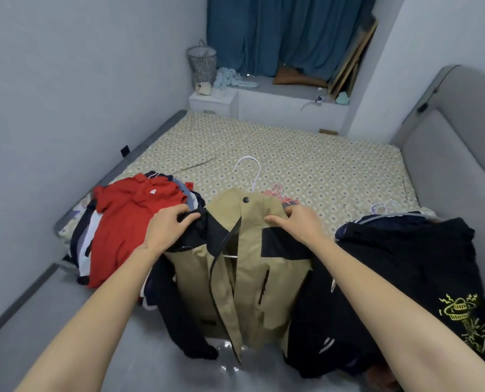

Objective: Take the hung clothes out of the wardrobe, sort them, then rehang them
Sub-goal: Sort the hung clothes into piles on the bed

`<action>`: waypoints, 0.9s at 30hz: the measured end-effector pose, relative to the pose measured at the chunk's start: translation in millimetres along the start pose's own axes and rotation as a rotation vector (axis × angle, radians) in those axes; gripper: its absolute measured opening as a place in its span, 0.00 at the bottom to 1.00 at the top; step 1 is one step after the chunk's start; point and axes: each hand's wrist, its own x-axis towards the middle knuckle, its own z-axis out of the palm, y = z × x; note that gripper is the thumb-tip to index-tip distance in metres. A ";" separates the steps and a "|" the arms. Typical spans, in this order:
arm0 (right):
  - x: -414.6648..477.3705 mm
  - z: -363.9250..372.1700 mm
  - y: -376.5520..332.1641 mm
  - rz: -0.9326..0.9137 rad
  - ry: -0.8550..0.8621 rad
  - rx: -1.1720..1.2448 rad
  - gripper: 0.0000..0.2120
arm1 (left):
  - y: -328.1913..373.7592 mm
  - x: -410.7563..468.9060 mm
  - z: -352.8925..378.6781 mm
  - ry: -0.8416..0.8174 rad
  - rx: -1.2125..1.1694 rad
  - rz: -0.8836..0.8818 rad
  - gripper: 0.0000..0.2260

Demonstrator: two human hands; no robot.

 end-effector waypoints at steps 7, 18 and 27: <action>-4.8 36.7 -78.0 -0.050 -0.027 -0.034 0.29 | -68.0 -22.9 -53.0 0.020 -0.044 -0.036 0.14; 10.4 125.4 -232.5 -0.060 -0.068 -0.026 0.29 | -215.1 -18.0 -144.4 0.001 -0.026 -0.090 0.11; 46.7 188.3 -347.5 -0.051 -0.042 0.050 0.28 | -328.2 23.6 -211.5 0.030 -0.043 -0.112 0.08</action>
